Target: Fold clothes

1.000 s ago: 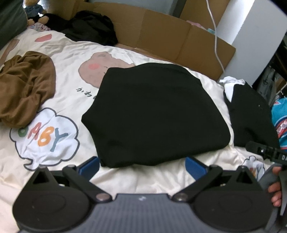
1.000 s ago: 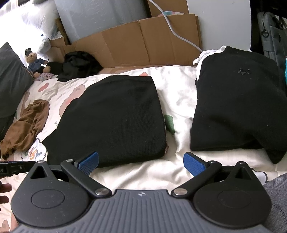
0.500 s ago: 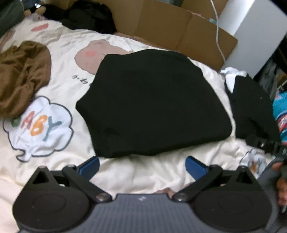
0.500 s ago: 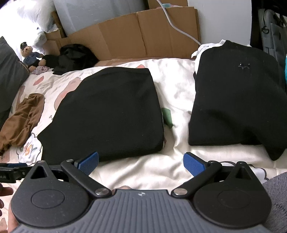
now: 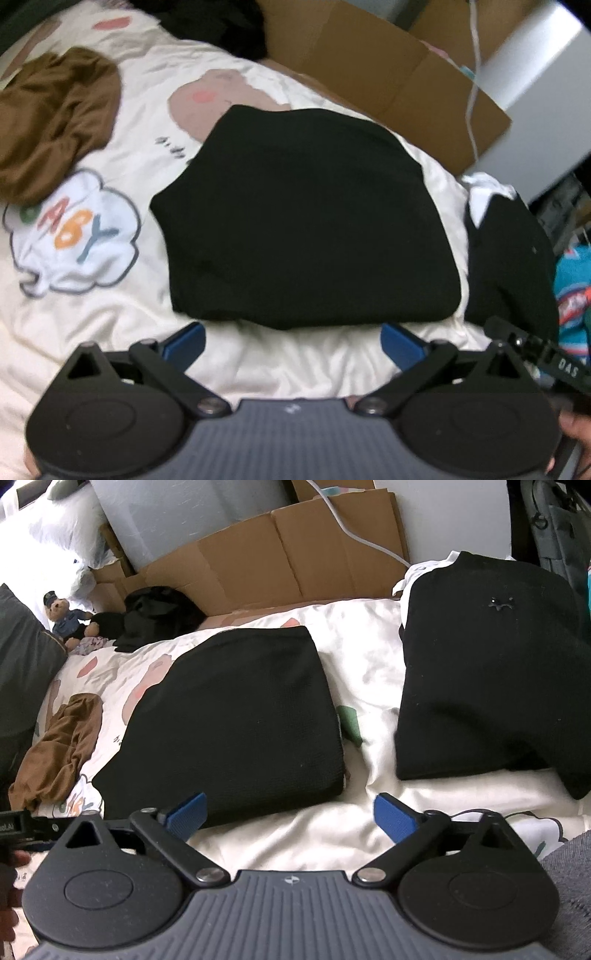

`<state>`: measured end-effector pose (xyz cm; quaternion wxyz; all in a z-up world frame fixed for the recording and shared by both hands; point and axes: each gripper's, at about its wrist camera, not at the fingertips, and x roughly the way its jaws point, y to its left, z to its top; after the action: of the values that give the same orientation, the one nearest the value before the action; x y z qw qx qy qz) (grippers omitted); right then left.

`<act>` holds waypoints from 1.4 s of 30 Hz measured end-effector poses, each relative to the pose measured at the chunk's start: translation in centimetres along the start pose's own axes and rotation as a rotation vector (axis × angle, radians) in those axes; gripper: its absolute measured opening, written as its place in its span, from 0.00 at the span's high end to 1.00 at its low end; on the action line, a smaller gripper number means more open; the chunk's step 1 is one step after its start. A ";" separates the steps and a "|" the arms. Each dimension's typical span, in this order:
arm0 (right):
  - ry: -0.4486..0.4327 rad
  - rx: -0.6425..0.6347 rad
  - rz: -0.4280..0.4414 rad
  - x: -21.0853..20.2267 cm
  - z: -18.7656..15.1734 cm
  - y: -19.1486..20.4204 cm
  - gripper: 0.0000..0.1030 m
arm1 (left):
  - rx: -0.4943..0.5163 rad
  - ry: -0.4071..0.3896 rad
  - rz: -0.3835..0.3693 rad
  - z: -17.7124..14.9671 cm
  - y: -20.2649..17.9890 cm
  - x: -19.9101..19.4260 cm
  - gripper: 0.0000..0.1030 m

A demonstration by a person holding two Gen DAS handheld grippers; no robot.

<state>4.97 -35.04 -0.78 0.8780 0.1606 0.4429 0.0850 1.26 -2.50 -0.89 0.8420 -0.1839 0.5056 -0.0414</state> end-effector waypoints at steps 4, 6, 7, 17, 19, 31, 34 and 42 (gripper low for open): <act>0.019 0.030 0.011 0.6 0.2 -0.5 0.12 | 0.012 -0.008 0.050 -0.5 -0.6 0.3 0.17; 0.014 0.049 0.005 0.6 0.3 -0.7 0.15 | -0.002 -0.011 0.043 -0.5 -0.5 0.3 0.18; 0.009 0.059 0.000 0.6 0.3 -0.9 0.15 | -0.016 -0.013 0.031 -0.5 -0.3 0.3 0.19; 0.017 0.177 0.044 1.5 0.6 -2.6 0.20 | -0.179 0.005 -0.017 0.7 0.0 -0.1 0.30; 0.025 0.194 0.050 1.7 0.6 -2.8 0.21 | -0.199 0.010 -0.018 0.7 -0.1 0.1 0.30; 0.055 0.257 0.076 2.9 0.4 -3.7 0.21 | -0.360 0.040 0.020 0.1 0.7 1.3 0.45; 0.063 0.271 0.086 3.3 0.9 -4.1 0.21 | -0.364 0.020 0.022 0.5 0.0 1.0 0.45; 0.076 0.277 0.097 3.8 0.9 -4.1 0.21 | -0.422 0.039 0.008 0.4 -1.0 1.7 0.41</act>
<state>7.96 -37.95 -4.55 0.8247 0.2982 0.4752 0.0712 2.55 -3.71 -1.82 0.7750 -0.3533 0.5199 0.0650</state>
